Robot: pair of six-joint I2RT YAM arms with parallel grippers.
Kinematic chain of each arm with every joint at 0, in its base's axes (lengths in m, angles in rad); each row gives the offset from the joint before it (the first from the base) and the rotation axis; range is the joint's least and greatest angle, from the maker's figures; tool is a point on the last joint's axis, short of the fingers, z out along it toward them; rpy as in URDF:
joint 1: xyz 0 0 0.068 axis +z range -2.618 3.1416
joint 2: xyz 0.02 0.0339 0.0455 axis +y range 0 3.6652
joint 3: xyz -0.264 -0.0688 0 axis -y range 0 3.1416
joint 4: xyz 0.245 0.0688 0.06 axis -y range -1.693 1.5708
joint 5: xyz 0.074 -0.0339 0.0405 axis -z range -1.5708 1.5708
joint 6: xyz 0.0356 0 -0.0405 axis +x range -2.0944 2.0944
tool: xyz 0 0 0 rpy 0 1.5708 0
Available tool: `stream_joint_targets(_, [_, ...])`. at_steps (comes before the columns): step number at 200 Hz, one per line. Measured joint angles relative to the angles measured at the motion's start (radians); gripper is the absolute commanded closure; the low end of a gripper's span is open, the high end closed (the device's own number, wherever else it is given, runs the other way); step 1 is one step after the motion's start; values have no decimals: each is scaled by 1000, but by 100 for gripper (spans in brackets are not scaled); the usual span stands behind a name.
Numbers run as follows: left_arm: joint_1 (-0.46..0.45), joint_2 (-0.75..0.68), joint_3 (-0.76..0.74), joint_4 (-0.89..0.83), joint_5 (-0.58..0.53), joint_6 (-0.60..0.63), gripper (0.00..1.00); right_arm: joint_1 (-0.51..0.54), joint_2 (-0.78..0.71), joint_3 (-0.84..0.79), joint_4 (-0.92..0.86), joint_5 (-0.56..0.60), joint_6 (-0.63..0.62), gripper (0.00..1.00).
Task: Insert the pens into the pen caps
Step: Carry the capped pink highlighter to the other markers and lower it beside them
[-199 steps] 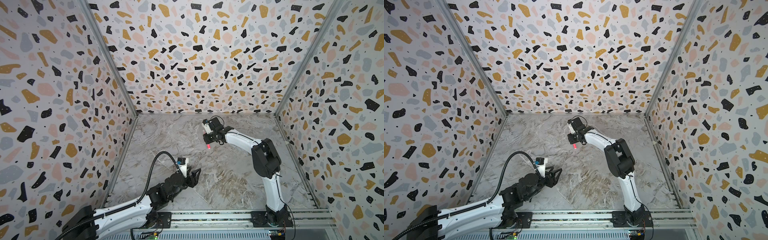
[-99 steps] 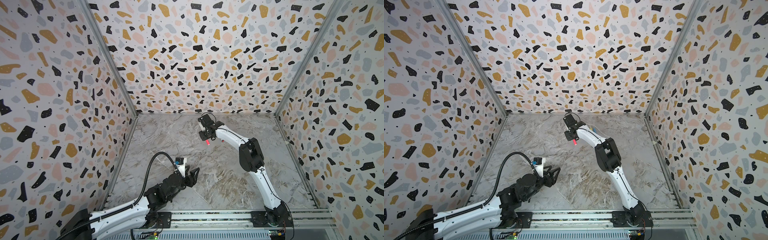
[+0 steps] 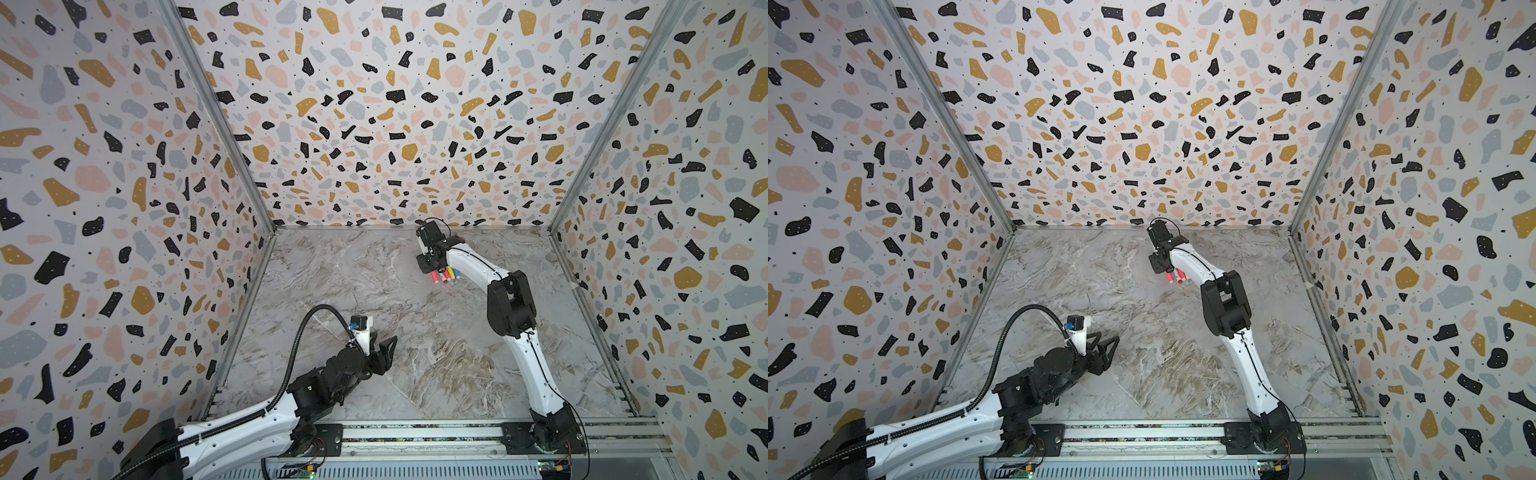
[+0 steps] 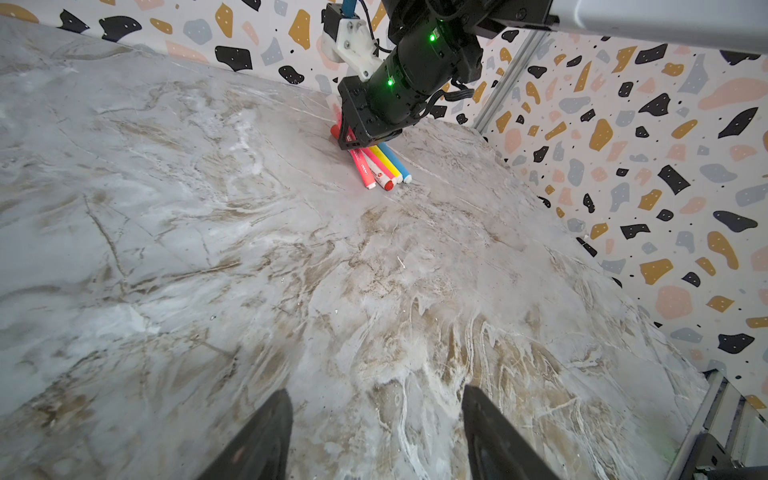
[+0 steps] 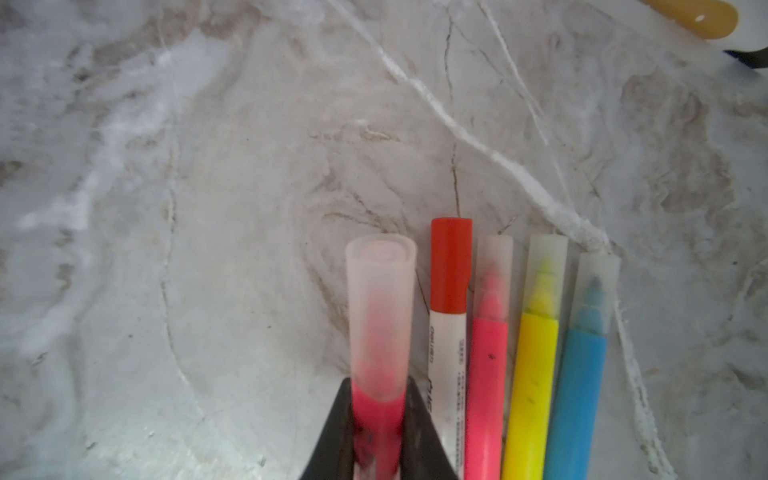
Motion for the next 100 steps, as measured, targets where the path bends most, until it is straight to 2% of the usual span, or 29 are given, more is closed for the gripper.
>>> stream_joint_targets(28, [0,5,0,0,0,0,35,-6,-2,-20,13,3,-6,80])
stream_joint_targets(54, [0,9,0,-5,0,0,35,-15,-1,-42,12,1,-11,64])
stream_joint_targets(81, [0,7,2,-9,0,3,35,-19,-5,-63,19,1,-12,64])
stream_joint_targets(100, [0,4,11,-27,0,3,35,-21,-43,-138,55,0,-7,66])
